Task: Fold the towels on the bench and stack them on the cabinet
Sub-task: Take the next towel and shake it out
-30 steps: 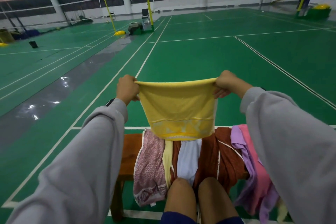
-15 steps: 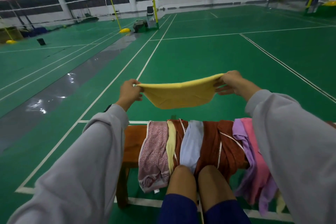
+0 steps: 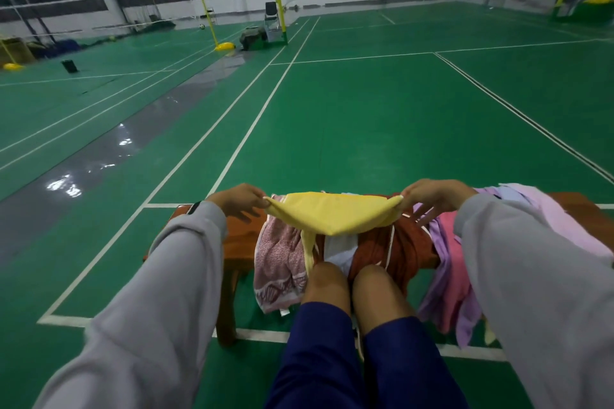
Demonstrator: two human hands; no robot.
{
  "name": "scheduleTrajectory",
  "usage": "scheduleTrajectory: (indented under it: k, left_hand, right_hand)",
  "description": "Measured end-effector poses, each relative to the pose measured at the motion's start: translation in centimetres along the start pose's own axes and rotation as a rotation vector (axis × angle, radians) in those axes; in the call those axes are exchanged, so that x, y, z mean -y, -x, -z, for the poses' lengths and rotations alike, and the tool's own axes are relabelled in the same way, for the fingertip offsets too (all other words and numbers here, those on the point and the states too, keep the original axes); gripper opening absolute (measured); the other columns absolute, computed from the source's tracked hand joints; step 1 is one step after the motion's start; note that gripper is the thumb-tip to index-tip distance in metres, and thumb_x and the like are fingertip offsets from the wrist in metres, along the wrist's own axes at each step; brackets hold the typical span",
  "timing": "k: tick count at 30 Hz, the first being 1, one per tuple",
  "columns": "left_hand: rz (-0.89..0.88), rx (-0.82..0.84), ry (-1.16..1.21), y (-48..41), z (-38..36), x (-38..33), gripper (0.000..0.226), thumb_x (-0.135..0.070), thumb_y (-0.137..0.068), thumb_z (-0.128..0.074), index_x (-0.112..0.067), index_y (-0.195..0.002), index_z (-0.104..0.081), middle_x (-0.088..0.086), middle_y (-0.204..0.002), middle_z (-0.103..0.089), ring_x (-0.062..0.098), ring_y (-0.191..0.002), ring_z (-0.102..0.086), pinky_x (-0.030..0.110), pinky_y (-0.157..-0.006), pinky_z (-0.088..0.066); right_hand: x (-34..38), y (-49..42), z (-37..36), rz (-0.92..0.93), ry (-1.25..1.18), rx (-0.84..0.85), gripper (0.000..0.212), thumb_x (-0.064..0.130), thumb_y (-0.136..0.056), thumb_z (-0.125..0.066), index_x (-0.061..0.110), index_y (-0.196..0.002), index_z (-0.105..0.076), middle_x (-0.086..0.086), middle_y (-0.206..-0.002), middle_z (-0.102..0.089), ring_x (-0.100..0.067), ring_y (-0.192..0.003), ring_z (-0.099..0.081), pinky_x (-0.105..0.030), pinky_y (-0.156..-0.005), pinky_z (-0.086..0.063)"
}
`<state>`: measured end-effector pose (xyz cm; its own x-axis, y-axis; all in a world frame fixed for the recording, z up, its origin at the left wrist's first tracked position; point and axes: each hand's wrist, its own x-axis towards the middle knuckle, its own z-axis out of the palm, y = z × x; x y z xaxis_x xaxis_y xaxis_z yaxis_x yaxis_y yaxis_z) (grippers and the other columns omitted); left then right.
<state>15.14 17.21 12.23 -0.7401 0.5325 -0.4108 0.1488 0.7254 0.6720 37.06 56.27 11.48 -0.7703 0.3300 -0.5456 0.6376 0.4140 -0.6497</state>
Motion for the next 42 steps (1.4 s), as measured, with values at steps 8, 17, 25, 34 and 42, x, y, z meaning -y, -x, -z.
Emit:
scheduleTrajectory:
  k: [8,17,25,34,42]
  left_hand:
    - [-0.036,-0.188,0.095,-3.2,0.7,-0.3,0.017,-0.019,-0.102,-0.062,-0.004,-0.108,-0.067,0.016,-0.106,-0.068,0.030,-0.097,-0.068,0.041,-0.078,-0.055]
    - [-0.055,-0.341,0.077,-9.4,1.6,-2.0,0.021,-0.017,-0.100,-0.061,0.002,-0.100,-0.068,0.022,-0.099,-0.071,0.036,-0.085,-0.074,0.038,-0.066,-0.054]
    - [-0.013,-0.394,0.013,-16.3,0.0,-1.0,0.024,-0.021,-0.099,-0.061,0.001,-0.091,-0.067,0.023,-0.091,-0.071,0.036,-0.074,-0.072,0.033,-0.055,-0.055]
    - [0.061,-0.351,-0.125,-22.6,-2.9,2.8,0.033,-0.031,-0.100,-0.059,-0.003,-0.085,-0.063,0.021,-0.083,-0.068,0.040,-0.081,-0.070,0.052,-0.073,-0.061]
    - [0.386,-0.010,0.030,-22.2,-5.5,3.4,0.087,-0.047,-0.090,-0.074,-0.002,-0.152,-0.033,0.021,-0.151,-0.046,0.045,-0.130,-0.052,0.056,-0.105,-0.049]
  right_hand:
    - [-0.1,-1.8,1.4,0.062,-0.146,-0.154,0.018,0.014,-0.098,-0.067,-0.002,-0.107,-0.066,-0.017,-0.088,-0.074,-0.030,-0.073,-0.075,-0.047,-0.072,-0.064]
    - [1.4,-7.4,3.5,0.060,-0.109,-0.283,0.015,0.017,-0.095,-0.071,0.005,-0.103,-0.068,-0.013,-0.096,-0.068,-0.026,-0.068,-0.066,-0.044,-0.064,-0.063]
    - [0.9,-14.1,3.0,0.019,0.038,-0.356,0.023,0.022,-0.093,-0.072,0.000,-0.099,-0.073,-0.021,-0.092,-0.075,-0.039,-0.085,-0.075,-0.055,-0.080,-0.062]
    - [-0.4,-20.1,1.2,-0.084,0.065,-0.344,0.014,0.019,-0.095,-0.068,0.005,-0.095,-0.069,-0.020,-0.087,-0.073,-0.035,-0.068,-0.075,-0.037,-0.048,-0.060]
    - [-0.5,-22.0,-2.0,-0.097,0.505,-0.370,0.031,0.015,-0.087,-0.058,0.006,-0.116,-0.058,-0.017,-0.123,-0.063,-0.038,-0.111,-0.064,-0.037,-0.082,-0.052]
